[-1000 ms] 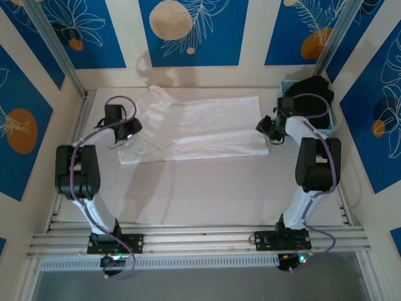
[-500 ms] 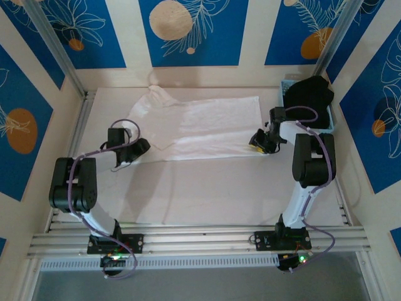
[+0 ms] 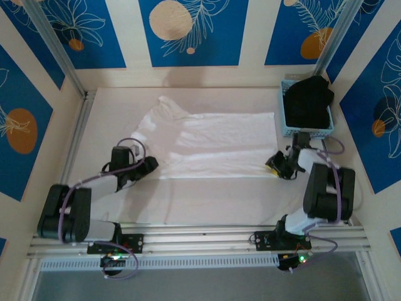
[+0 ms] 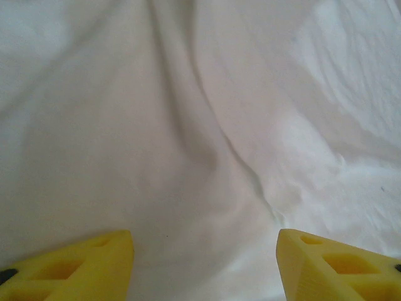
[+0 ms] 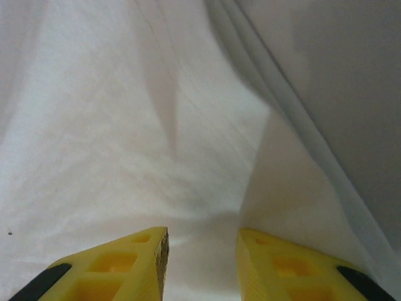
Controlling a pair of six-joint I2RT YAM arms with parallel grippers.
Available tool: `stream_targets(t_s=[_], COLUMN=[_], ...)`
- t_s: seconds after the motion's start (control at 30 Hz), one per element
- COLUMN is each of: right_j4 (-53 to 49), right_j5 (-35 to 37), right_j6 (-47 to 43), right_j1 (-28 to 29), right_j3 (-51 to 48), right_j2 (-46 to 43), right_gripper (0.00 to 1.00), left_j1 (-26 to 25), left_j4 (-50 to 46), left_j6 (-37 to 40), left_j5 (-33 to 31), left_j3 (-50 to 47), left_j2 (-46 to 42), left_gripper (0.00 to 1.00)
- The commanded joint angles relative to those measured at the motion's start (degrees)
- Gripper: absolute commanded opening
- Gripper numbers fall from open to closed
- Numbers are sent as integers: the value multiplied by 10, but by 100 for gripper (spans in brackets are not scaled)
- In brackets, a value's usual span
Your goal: Fold the inside-out t-shirt
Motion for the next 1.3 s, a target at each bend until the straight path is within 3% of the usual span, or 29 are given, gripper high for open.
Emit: stream_targets(t_s=[0.0,0.13,0.3,0.43,0.7,0.97,1.07,1.27], right_j4=[43,130,192,205,177,154,143,128], right_j5=[29,69,98,136,143,153,174,209], right_j6=[-19,-108,-204,-264,-321,-309,-302,-285], right_j1=[54,250,464,565,634,640,638,626], right_j3=[-18,-8,84,180,327,393,412,429], right_j2=[-109,-152,-33,106,289,367,380,384], right_gripper=[35,41,51,58,59,54,46,17], left_j1=[-19,6,41,54,73,82,84,89], left_j4=[-81,-141,-99,-62,-43,-44,-44,-39], left_j6=[-9,24,16,12,20,27,29,28], left_j5=[-26,-122,-66,-36,-41,-36,-34,-28], left_j3=[1,7,16,22,-12,-25,-27,-34], left_j2=[-99,-167,-104,-36,-15,-26,-27,-28], left_gripper=[64,67,66,64,64,63,64,64])
